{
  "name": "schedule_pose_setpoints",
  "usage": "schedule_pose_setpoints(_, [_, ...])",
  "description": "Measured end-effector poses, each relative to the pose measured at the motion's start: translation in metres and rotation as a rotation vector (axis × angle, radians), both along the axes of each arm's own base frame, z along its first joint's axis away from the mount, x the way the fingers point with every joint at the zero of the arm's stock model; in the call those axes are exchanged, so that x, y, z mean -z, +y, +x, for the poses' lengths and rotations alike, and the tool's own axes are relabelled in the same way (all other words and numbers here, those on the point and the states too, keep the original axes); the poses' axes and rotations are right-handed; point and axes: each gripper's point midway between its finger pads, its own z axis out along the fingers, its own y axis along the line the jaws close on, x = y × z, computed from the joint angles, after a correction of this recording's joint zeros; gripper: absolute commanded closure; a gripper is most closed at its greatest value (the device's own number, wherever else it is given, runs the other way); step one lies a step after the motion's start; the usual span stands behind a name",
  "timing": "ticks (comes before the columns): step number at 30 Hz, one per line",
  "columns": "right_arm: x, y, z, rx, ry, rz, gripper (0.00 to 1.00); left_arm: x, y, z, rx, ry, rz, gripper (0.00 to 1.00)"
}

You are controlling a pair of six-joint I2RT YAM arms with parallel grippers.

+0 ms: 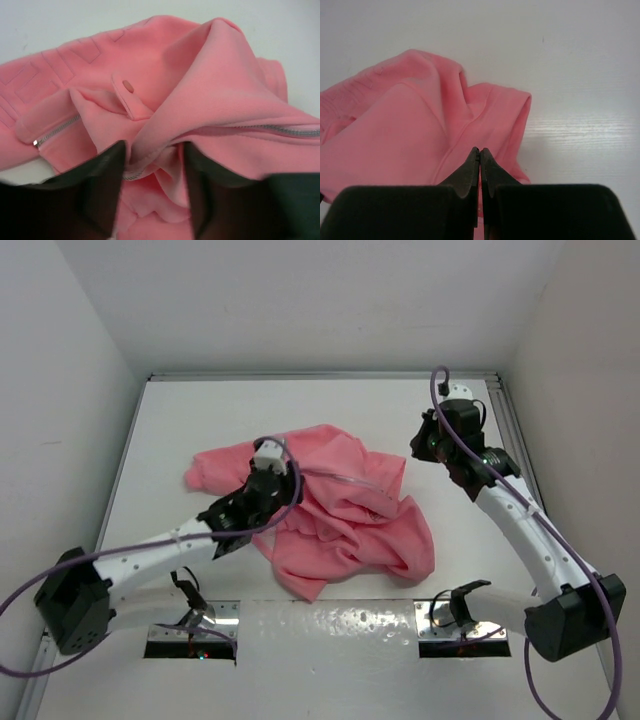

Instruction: Zip up the jacket

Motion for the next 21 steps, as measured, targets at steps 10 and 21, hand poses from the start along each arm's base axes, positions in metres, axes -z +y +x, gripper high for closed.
schedule_pose_setpoints(10, [-0.018,0.027,-0.013,-0.136,-0.013,0.086,0.25,-0.186,-0.073,0.079,-0.041,-0.147,-0.212,0.0])
schedule_pose_setpoints(21, [-0.121,0.006,-0.111,-0.191,-0.402,0.25,0.01,-0.22,0.012,-0.011,-0.037,-0.241,-0.455,0.0])
